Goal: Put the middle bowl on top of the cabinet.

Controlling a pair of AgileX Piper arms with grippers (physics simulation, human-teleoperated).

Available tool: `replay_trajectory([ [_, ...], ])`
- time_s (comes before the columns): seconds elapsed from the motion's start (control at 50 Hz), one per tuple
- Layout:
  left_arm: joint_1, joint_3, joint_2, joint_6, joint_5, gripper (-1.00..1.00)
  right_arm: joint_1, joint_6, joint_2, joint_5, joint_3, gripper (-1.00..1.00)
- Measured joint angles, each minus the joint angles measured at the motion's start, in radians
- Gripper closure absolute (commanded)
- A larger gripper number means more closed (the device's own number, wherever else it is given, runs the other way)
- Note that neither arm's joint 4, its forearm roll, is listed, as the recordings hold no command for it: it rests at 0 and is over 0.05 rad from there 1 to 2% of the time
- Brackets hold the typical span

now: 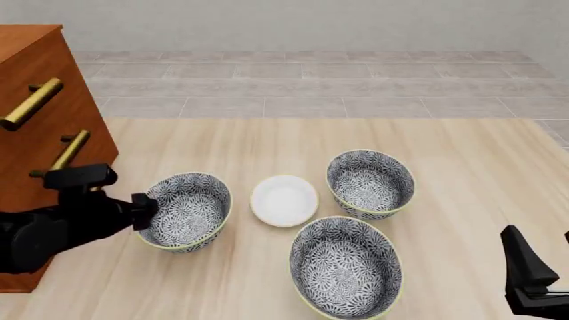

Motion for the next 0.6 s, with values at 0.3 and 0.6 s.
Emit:
replay_trajectory([
  [0.3, 0.001, 0.013, 0.049, -0.002, -0.053, -1.0, -0.002, -0.001, -0.003, 0.003, 0.0, -1.0],
  [0.6, -0.004, 0.021, 0.093, -0.003, -0.092, -1.0, -0.004, -0.002, -0.007, 0.009, 0.0, -1.0],
])
